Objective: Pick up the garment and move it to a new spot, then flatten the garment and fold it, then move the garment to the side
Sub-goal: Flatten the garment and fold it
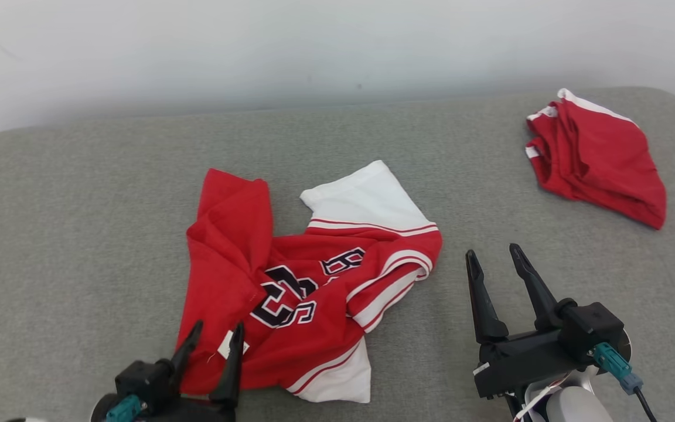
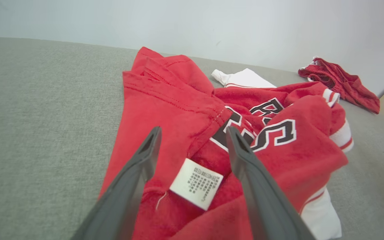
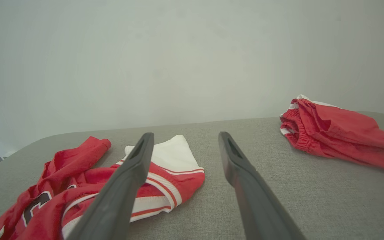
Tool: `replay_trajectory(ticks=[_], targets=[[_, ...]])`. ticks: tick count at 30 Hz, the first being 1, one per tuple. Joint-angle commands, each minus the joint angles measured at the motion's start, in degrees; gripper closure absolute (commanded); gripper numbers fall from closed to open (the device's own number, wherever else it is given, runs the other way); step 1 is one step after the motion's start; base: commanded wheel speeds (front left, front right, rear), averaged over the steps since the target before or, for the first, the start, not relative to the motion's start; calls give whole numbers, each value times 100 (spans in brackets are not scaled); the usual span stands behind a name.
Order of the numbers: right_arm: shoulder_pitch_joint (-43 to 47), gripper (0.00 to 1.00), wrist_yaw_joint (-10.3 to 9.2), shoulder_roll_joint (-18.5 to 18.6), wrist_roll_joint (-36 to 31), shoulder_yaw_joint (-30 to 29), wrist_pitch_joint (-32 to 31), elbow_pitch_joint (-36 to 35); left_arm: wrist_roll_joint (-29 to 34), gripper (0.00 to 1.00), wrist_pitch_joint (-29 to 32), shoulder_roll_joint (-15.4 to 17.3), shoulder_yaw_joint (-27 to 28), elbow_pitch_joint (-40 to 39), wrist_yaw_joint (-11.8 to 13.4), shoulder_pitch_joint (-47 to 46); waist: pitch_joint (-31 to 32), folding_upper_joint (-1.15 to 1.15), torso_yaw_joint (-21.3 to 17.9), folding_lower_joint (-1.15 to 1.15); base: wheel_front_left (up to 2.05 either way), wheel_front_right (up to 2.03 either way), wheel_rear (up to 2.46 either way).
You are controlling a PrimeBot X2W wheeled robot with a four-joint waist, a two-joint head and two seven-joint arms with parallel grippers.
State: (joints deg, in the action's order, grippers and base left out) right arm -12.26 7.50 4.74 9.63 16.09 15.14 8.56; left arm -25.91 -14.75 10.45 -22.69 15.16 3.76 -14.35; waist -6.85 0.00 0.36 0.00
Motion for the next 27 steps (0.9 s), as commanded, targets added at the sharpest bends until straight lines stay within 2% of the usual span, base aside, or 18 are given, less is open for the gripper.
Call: replay_trajectory(ticks=[1,9,15,17,18,19,20,27], targets=[[-30,0,-1,11,31,4,12,9,36,0,-32,30,4,44,-4,-66,-17,0,-112,0,0,0,0],[-76,0,-1,-16,56,29,12,27,221,0,7,157,-69,589,-61,-585,-102,0,-588,0,0,0,0],[-73,0,-1,-29,34,-13,12,-8,240,0,-3,203,-56,956,-66,-729,-125,0,-794,0,0,0,0],[-51,0,-1,-30,23,-22,12,-15,234,47,-11,203,-34,1034,-56,-752,-125,0,-816,0,0,0,0],[-43,0,-1,-32,18,-33,12,-17,237,64,-14,196,-25,1053,-52,-767,-126,0,-816,0,0,0,0],[-36,0,-1,-33,9,-49,12,-19,234,91,-19,189,-16,1064,-61,-781,-123,0,-806,0,0,0,0],[-23,0,-1,-34,0,-64,12,-21,245,100,-24,186,-11,1063,-63,-783,-119,0,-788,0,0,0,0],[46,0,-1,-40,4,-88,12,-36,285,100,-40,123,-3,854,-56,-658,-53,0,-524,0,0,0,0]])
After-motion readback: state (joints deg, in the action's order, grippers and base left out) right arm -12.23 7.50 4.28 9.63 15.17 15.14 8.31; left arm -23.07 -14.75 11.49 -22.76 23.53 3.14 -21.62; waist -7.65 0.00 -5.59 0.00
